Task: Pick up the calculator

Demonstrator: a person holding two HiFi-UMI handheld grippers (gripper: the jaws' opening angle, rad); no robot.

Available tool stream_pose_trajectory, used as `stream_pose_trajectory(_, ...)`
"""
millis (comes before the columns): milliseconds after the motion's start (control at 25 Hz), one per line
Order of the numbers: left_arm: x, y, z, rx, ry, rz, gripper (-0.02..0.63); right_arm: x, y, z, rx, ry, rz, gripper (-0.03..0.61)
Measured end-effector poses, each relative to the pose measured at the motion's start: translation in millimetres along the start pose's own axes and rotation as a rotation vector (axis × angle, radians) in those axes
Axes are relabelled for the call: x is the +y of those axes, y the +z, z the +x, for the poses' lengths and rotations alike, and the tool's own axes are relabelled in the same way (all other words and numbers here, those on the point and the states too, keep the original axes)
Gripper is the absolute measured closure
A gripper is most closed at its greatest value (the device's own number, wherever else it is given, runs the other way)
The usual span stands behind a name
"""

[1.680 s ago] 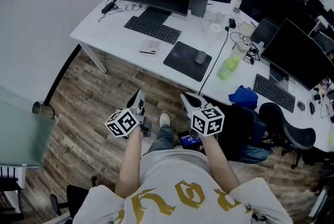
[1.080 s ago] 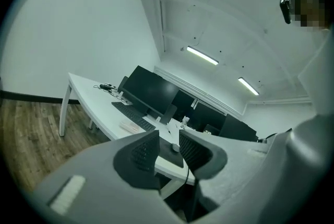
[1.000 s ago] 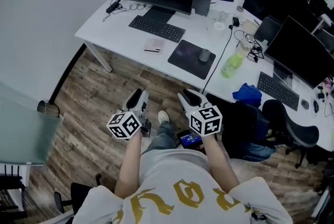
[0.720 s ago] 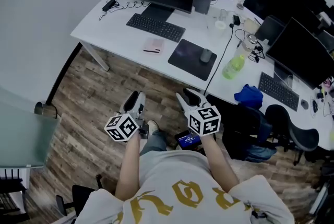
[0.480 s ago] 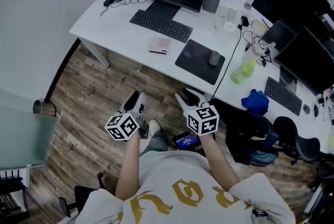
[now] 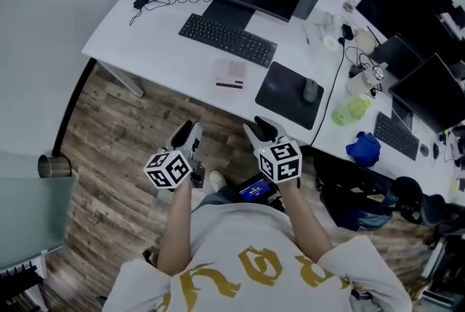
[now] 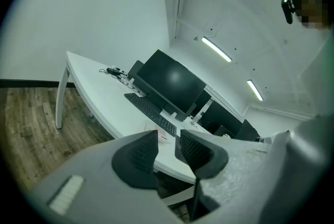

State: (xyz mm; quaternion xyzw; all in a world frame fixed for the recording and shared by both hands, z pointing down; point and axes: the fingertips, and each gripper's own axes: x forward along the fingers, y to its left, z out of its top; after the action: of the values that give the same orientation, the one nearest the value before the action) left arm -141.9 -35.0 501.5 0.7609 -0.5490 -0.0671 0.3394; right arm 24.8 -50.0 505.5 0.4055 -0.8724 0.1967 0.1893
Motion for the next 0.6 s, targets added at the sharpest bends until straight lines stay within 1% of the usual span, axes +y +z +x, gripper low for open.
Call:
stream_pose_trajectory(200, 23, 2, 25, 0.075, -0.049, 0.0, 0.48, -4, 7, 31, 0.033, -0.044, -0.04, 0.408)
stream_pose_trajectory(440, 43, 14, 46, 0.101, -0.056, -0.015, 0.48, -14, 13, 62, 0.061, -0.062, -0.044, 0.405)
stream_pose_trajectory(600, 54, 22, 57, 0.104, -0.048, -0.016, 0.48, -17, 14, 84, 0.094, -0.05, -0.1, 0.407)
